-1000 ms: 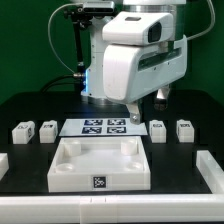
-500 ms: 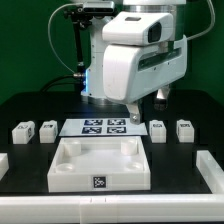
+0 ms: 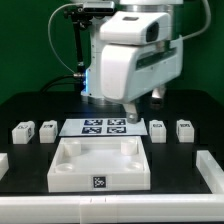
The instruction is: Assemble one leg
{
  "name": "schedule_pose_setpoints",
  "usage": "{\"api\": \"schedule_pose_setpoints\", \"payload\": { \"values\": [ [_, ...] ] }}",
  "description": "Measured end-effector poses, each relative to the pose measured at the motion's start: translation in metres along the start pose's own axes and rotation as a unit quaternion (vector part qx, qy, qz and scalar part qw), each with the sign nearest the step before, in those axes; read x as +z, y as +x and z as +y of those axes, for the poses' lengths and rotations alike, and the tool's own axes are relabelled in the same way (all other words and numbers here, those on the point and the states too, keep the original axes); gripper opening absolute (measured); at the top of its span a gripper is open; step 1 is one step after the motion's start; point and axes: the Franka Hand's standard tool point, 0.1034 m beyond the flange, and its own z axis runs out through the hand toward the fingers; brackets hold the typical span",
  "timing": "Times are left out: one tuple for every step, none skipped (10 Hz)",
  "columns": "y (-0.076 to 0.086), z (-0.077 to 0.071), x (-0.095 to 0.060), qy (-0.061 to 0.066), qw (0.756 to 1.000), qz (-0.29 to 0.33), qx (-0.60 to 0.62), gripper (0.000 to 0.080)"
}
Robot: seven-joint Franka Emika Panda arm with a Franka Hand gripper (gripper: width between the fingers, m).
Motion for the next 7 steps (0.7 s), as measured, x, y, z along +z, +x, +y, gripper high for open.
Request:
{"api": "schedule_pose_setpoints", "payload": {
  "values": [
    [-0.023, -0.016, 0.012, -0.003, 0.999, 0.004, -0.05, 0.065],
    [-0.052, -0.032, 0.029, -0.004, 0.997, 0.006, -0.072, 0.065],
    [-0.076, -0.044, 0.047, -0.002, 0.992, 0.008, -0.124, 0.065],
    [-0.093, -0.05, 0.065, -0.005, 0.979, 0.013, -0.205, 0.065],
    [-0.104, -0.05, 0.079, -0.001, 0.965, 0.015, -0.26, 0.065],
    [-0.112, -0.048, 0.093, 0.003, 0.949, 0.017, -0.315, 0.065],
    [-0.117, -0.048, 0.1, 0.006, 0.926, 0.016, -0.376, 0.065]
  ]
}}
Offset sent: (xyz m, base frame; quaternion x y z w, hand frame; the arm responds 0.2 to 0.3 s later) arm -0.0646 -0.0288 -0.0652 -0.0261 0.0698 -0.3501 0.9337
